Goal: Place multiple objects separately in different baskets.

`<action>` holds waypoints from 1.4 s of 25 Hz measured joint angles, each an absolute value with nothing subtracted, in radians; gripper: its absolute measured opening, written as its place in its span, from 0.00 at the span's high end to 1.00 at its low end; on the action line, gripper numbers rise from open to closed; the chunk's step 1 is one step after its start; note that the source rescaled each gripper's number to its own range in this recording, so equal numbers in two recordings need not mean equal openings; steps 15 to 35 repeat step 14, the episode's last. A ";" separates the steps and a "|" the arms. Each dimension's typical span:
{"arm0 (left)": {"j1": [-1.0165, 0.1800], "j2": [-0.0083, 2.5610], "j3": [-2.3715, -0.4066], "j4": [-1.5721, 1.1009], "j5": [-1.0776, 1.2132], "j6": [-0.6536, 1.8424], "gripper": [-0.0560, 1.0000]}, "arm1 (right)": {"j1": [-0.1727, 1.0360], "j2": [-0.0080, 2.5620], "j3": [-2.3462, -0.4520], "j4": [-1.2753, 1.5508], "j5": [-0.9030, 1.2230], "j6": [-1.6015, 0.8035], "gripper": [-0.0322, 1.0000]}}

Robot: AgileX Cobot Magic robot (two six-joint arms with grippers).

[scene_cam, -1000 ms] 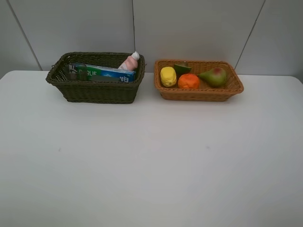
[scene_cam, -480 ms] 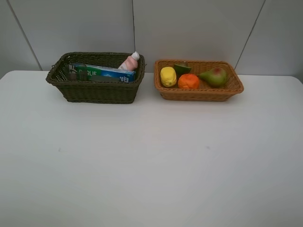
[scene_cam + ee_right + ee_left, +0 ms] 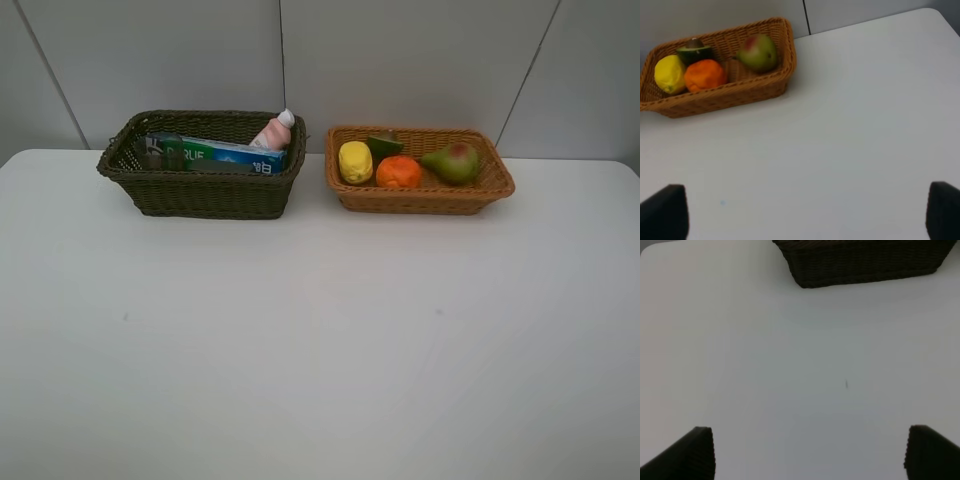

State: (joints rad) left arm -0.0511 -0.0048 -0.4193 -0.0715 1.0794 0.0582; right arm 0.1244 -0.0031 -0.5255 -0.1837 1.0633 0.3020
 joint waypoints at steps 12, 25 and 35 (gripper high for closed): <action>-0.051 -0.005 -0.419 -0.072 1.079 0.058 0.00 | 0.124 -0.003 -0.526 -0.184 1.063 0.302 0.00; -0.051 -0.005 -0.419 -0.072 1.079 0.058 0.00 | 0.124 -0.003 -0.526 -0.184 1.063 0.302 0.00; -0.051 -0.005 -0.419 -0.072 1.079 0.058 0.00 | 0.124 -0.003 -0.526 -0.184 1.063 0.302 0.00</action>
